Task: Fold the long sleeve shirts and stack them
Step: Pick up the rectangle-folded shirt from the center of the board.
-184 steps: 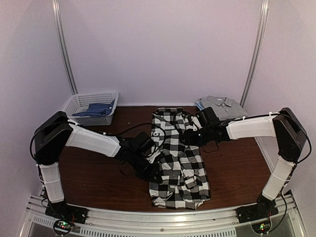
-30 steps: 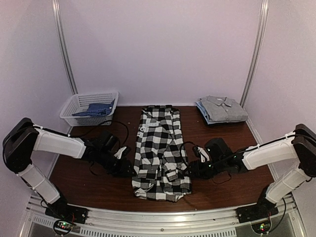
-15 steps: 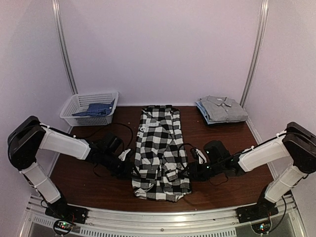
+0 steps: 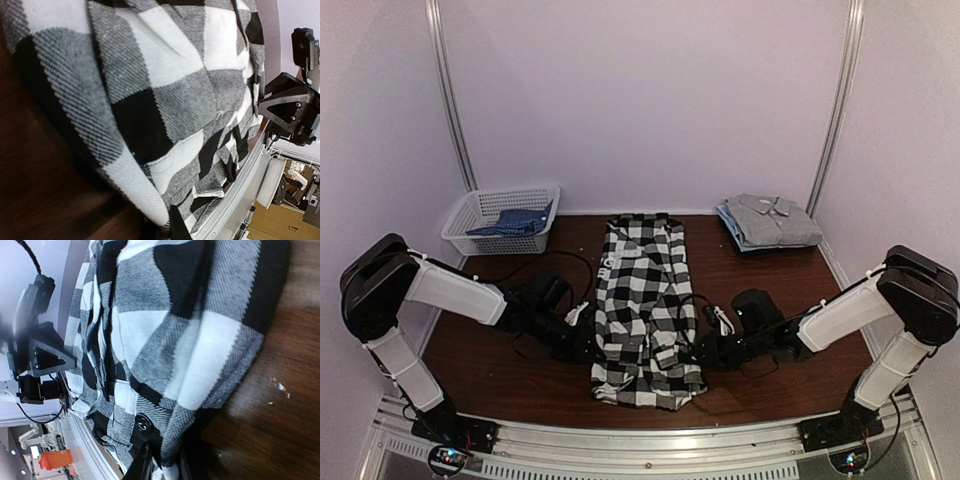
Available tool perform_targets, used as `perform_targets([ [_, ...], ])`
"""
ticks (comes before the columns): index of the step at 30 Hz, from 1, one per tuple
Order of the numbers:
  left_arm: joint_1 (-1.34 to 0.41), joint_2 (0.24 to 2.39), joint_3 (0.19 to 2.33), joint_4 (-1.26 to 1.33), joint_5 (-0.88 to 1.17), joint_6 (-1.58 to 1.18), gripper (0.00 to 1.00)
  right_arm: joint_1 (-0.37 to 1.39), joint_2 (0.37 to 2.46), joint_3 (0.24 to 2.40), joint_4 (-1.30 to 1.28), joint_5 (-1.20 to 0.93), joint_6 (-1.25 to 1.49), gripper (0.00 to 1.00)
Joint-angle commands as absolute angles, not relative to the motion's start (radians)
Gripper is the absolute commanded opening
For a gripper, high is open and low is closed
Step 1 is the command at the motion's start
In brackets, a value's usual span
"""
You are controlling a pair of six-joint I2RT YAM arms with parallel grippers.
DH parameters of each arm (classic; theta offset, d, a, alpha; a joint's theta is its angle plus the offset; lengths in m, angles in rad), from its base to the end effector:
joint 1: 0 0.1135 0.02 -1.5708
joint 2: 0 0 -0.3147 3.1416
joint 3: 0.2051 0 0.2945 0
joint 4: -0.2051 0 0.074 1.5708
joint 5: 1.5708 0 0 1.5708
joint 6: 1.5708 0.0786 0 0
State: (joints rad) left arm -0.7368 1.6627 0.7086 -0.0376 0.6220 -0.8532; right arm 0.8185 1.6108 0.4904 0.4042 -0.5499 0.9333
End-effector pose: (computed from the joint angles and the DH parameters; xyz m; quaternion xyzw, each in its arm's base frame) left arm 0.2211 -0.2624 0.1109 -0.0342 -0.9159 0.3994 0.0190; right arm 0.1876 0.2606 0.1019 -0.0621 0.8809 0.4646 0.0656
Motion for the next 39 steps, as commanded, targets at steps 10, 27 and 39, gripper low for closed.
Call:
perform_targets([
  [10,-0.744,1.585,0.645,0.059,0.720,-0.933,0.00,0.824,1.540,0.497,0.406,-0.583,0.974,0.00],
  [27,-0.605,1.579,0.601,0.570,0.933,-1.436,0.00,0.717,1.521,0.641,0.482,-0.618,1.190,0.00],
  [39,-0.414,1.968,0.788,0.985,0.929,-1.702,0.00,0.541,1.909,0.911,0.727,-0.683,1.344,0.00],
])
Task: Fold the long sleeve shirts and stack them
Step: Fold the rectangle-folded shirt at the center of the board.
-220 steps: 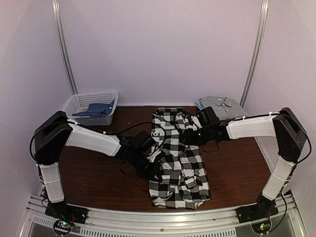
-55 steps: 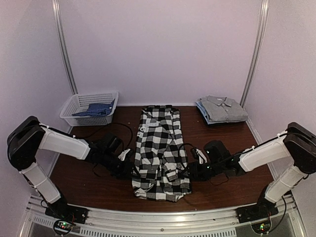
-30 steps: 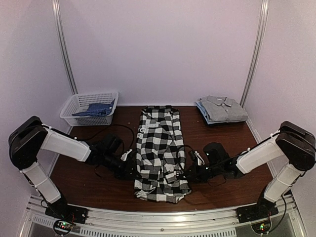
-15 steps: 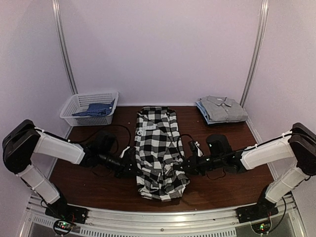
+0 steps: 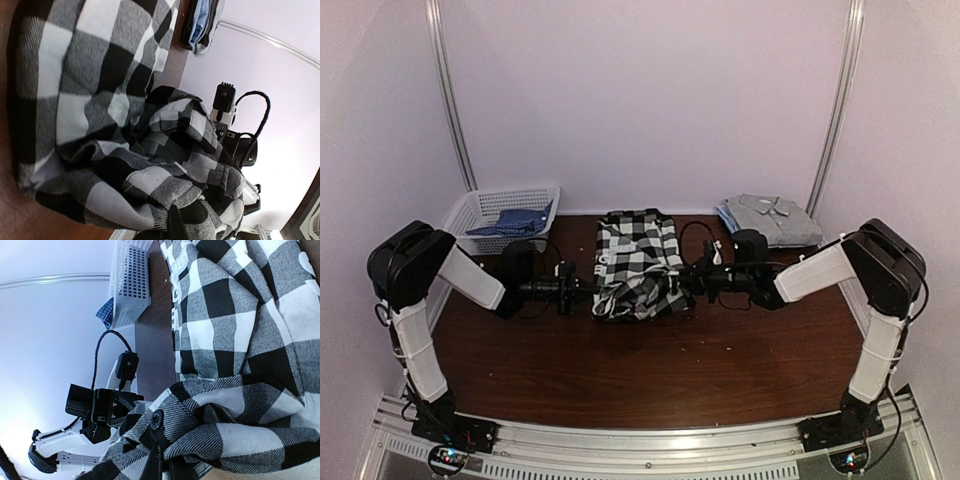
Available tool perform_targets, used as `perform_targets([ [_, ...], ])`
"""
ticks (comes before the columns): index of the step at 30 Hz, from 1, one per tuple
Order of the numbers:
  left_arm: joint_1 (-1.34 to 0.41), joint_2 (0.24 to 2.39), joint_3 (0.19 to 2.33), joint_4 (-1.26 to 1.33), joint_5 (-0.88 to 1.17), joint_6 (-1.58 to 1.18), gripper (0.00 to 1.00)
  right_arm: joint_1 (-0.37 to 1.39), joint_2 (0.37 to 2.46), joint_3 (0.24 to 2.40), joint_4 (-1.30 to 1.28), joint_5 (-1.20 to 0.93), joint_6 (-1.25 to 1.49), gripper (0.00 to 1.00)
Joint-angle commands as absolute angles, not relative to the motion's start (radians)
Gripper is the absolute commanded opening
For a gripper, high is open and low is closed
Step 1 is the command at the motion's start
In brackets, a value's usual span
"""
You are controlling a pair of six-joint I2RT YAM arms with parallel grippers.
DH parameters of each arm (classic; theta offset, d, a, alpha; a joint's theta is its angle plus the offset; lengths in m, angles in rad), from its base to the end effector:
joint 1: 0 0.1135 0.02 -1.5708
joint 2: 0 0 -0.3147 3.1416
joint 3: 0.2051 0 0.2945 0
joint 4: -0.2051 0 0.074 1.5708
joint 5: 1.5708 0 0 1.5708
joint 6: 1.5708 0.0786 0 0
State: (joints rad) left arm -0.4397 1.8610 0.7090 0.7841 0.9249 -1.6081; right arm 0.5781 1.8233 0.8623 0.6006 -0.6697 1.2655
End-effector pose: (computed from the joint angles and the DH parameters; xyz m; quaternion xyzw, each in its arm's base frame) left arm 0.3310 -0.2251 0.1324 0.1964 -0.7548 0.6238 0.0509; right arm 0.3417 0.2812 0.1684 0.0857 0.7943 0.5914 0.1094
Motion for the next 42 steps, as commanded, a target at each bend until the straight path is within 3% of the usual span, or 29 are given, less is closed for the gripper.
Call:
perform_targets([
  [1,-0.410,1.999,0.809,0.993,0.922,-1.710,0.00,0.532,1.935,0.919,0.755,-0.682,1.358,0.00],
  [9,-0.382,2.101,0.863,1.015,0.859,-1.726,0.00,0.471,2.023,0.921,0.829,-0.659,1.397,0.00],
  [14,-0.368,2.095,0.861,0.980,0.828,-1.701,0.00,0.455,2.034,0.927,0.850,-0.669,1.402,0.08],
  [17,-0.357,2.086,0.866,0.948,0.817,-1.667,0.00,0.441,2.025,0.923,0.856,-0.672,1.401,0.22],
  [18,-0.354,2.085,0.875,0.940,0.814,-1.652,0.04,0.436,2.021,0.921,0.856,-0.673,1.401,0.29],
  [20,-0.350,2.086,0.911,0.898,0.825,-1.607,0.28,0.426,2.009,0.916,0.862,-0.676,1.399,0.41],
  [23,-0.343,2.078,0.957,0.824,0.835,-1.539,0.48,0.412,1.985,0.917,0.839,-0.677,1.371,0.51],
  [28,-0.327,2.041,1.013,0.676,0.843,-1.400,0.60,0.405,1.904,0.930,0.679,-0.629,1.229,0.61],
  [34,-0.300,1.967,1.049,0.464,0.782,-1.212,0.67,0.436,1.845,1.039,0.372,-0.569,0.948,0.64],
  [42,-0.299,1.934,1.195,0.173,0.675,-0.972,0.70,0.614,1.947,1.384,-0.103,-0.334,0.534,0.51],
])
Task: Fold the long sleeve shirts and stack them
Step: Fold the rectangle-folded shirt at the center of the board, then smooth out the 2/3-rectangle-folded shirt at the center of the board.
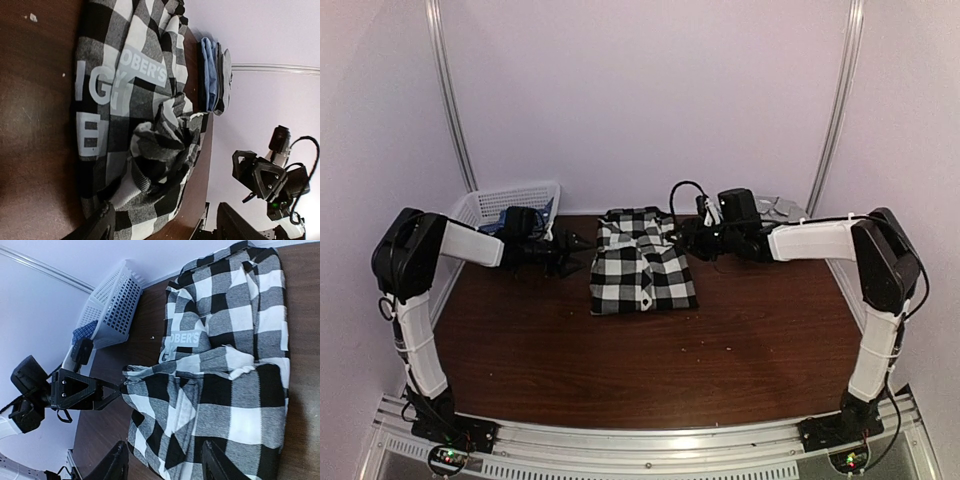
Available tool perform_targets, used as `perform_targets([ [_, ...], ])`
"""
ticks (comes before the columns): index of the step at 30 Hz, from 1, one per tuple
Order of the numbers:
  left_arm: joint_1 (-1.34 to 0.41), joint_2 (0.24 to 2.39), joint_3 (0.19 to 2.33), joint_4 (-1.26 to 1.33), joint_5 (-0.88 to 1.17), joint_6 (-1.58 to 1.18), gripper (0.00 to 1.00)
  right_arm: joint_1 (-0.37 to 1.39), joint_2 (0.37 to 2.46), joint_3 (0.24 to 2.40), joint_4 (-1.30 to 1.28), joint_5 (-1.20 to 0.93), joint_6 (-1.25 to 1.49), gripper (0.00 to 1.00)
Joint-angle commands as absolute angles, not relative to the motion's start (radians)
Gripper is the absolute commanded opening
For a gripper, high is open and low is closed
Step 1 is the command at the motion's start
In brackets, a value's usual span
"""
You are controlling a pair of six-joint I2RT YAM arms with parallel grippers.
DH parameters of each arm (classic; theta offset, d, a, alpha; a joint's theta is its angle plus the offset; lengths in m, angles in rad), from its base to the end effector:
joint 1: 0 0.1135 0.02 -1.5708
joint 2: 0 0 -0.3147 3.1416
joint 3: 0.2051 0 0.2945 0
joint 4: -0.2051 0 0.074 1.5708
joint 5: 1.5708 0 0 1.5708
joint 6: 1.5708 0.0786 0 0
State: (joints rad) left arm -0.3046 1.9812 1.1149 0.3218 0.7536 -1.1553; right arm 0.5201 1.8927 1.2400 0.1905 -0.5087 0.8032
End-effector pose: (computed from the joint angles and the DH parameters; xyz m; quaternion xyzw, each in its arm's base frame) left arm 0.4516 -0.1984 0.1532 -0.1697 0.8124 -0.5433 0.1264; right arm 0.4259 0.2880 0.2210 -0.0150 0.8334 0.4818 0.2705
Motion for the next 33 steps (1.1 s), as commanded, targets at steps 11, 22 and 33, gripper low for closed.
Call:
perform_targets([
  [11,-0.317,1.873,1.214,0.009,0.583,-0.843,0.47,0.729,2.283,1.853,-0.423,0.016,0.336,0.44],
  [22,-0.438,1.829,1.169,-0.058,0.504,-0.786,0.42,0.742,2.494,2.103,-0.566,0.098,0.312,0.61],
  [33,-0.497,1.995,1.399,-0.111,0.384,-0.735,0.34,0.711,2.273,1.991,-0.473,-0.029,0.329,0.66],
])
